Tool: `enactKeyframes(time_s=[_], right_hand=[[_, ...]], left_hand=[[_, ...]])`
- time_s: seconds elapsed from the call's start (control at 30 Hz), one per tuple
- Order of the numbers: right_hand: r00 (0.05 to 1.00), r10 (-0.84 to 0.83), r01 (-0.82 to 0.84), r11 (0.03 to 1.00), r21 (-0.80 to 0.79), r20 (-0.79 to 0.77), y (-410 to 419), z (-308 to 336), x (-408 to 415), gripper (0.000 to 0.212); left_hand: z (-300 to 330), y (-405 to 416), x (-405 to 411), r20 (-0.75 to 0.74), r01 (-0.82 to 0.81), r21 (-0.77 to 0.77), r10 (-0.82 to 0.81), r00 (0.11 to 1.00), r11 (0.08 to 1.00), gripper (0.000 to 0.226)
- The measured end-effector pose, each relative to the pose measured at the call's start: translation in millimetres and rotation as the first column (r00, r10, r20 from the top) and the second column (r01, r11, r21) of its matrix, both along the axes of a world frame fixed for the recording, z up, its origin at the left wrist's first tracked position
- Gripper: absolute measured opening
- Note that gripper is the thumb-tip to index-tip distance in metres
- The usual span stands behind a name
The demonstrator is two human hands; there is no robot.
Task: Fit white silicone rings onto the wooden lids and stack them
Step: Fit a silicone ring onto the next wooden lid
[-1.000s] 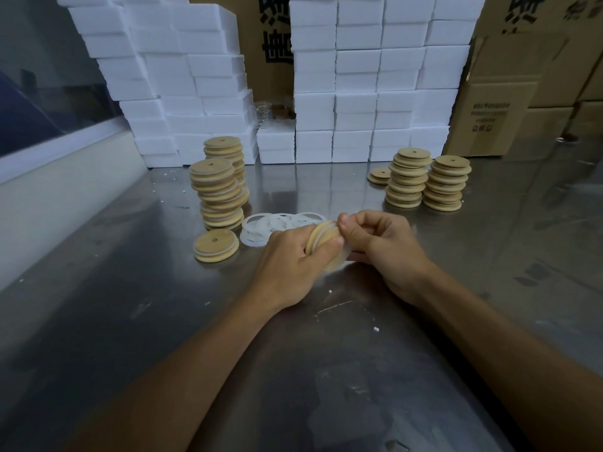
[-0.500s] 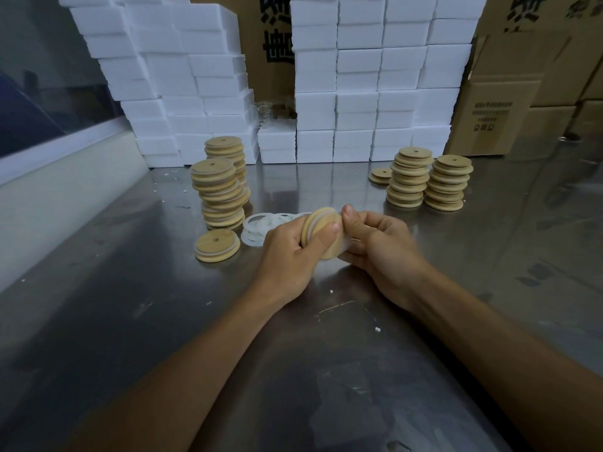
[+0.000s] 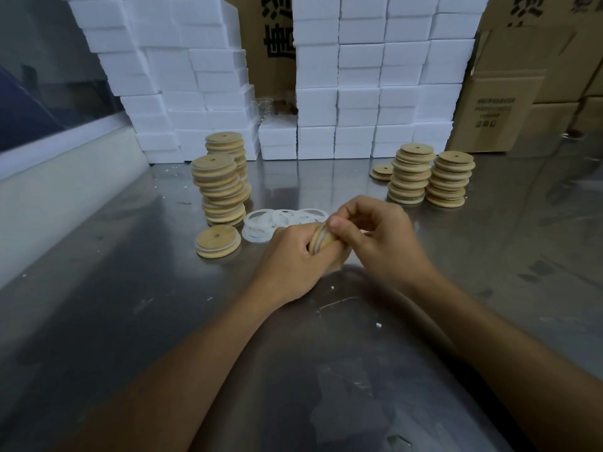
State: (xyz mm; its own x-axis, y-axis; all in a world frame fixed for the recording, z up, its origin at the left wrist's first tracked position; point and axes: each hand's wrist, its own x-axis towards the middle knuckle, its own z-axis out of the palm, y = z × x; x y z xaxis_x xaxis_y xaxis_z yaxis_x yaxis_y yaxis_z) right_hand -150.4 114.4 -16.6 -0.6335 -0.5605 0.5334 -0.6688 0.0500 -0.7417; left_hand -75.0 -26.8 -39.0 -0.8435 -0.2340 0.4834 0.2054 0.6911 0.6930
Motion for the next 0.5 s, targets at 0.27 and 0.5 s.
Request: enactKeyframes(time_s=[0.27, 0.5], right_hand=[[0.834, 0.178, -0.172, 0.983, -0.060, 0.522, 8.3, 7.0, -5.4, 0.021], [0.820, 0.201, -0.165, 0.980, -0.116, 0.536, 11.3, 8.0, -7.2, 0.031]], left_hand=[[-0.7, 1.6, 0.2, -0.029, -0.029, -0.065, 0.027, 0.999, 0.997, 0.040], [-0.1, 1.4, 0.4, -0.023, -0.013, -0.018, 0.012, 1.000, 1.000, 0.039]])
